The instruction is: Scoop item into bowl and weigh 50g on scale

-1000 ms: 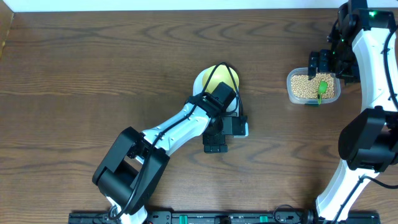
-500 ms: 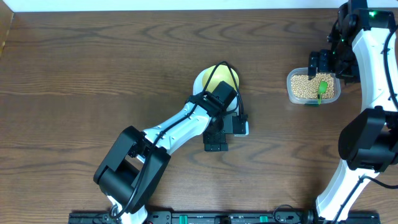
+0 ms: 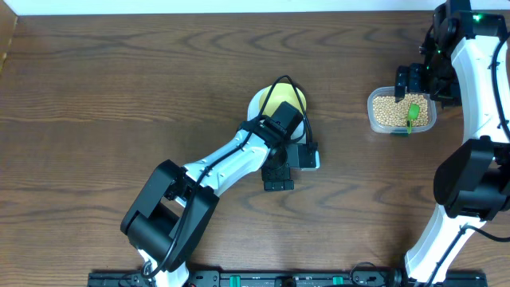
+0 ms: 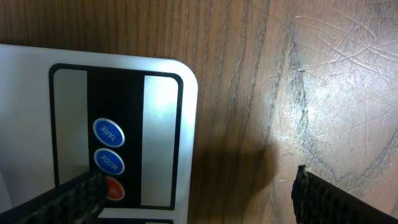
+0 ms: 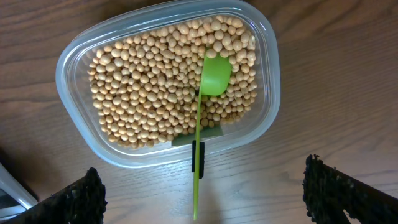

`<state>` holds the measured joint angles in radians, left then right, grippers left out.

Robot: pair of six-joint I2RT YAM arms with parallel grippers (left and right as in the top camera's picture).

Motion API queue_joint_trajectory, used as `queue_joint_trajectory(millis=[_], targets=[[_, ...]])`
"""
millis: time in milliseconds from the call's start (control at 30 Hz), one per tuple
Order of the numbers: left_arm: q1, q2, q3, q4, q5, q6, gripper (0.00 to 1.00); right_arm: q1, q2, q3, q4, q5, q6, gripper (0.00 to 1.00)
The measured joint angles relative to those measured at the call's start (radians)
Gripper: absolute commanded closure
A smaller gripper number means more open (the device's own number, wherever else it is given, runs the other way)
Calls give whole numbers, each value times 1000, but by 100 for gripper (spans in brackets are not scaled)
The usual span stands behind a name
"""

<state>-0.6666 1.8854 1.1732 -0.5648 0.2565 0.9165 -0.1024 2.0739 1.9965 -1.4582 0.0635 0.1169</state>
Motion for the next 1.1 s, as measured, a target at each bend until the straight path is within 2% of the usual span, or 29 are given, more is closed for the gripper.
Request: queue_joint_trajectory(millis=[167, 400, 533, 733, 900, 1100], targets=[[0, -2, 0, 0, 0, -6, 2, 0, 0, 0, 0, 0, 0, 1], [-5, -55, -19, 8, -16, -97, 2, 0, 0, 0, 0, 0, 0, 1], [-10, -182, -27, -31, -6, -159, 2, 0, 0, 0, 0, 0, 0, 1], [13, -407, -27, -130, 90, -263, 2, 0, 0, 0, 0, 0, 0, 1], [100, -507, -27, -202, 128, -357, 2, 0, 0, 0, 0, 0, 0, 1], [279, -513, -27, -195, 135, -485, 2, 0, 0, 0, 0, 0, 0, 1]])
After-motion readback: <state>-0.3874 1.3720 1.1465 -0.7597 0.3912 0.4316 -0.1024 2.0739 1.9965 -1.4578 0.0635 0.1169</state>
